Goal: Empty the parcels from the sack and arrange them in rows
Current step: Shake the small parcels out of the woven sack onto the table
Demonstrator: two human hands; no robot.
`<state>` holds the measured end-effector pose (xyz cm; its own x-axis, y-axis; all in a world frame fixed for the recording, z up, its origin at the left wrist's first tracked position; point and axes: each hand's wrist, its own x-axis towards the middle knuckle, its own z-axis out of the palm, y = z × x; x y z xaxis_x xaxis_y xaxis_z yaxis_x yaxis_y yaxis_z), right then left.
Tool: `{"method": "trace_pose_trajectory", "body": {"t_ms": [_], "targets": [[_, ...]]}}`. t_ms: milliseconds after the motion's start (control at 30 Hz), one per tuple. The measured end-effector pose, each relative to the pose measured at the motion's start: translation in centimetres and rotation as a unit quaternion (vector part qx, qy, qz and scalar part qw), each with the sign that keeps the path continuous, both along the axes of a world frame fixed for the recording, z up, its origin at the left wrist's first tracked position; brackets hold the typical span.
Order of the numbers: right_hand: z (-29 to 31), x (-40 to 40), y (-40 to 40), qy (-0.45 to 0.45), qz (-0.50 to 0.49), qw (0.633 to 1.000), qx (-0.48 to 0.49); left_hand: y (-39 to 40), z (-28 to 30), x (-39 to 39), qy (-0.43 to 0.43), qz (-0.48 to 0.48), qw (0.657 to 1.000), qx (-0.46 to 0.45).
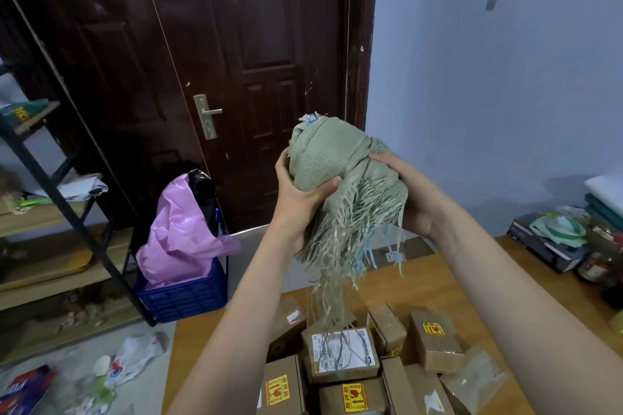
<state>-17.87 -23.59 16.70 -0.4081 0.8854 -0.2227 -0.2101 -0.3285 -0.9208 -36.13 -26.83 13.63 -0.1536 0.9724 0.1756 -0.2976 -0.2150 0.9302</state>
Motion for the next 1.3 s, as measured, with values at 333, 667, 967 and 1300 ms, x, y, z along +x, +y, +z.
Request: {"method": "trace_pose_trajectory", "body": {"t_ms": [333, 667, 967, 1300], "targets": [[-1.2, 0.7, 0.7, -0.29, -0.047, 0.919, 0.263, 1.5, -3.0, 0.4, 0.042, 0.059, 0.997, -0.012], [-4.1, 0.6, 1.3, -0.458, -0.033, 0.81, 0.366, 2.8, -2.9, 2.7, 0.049, 0.022, 0.998, -0.029], [-5.4, 4.6, 3.8, -0.529, -0.131, 0.747, 0.381, 5.0, -2.2, 6.2, 0.109, -0.098, 0.987, -0.06], [-7.9, 12.8, 7.0, -0.54, -0.222, 0.729, 0.358, 10.4, -3.2, 13.2, 0.127, -0.188, 0.971, -0.08]]}}
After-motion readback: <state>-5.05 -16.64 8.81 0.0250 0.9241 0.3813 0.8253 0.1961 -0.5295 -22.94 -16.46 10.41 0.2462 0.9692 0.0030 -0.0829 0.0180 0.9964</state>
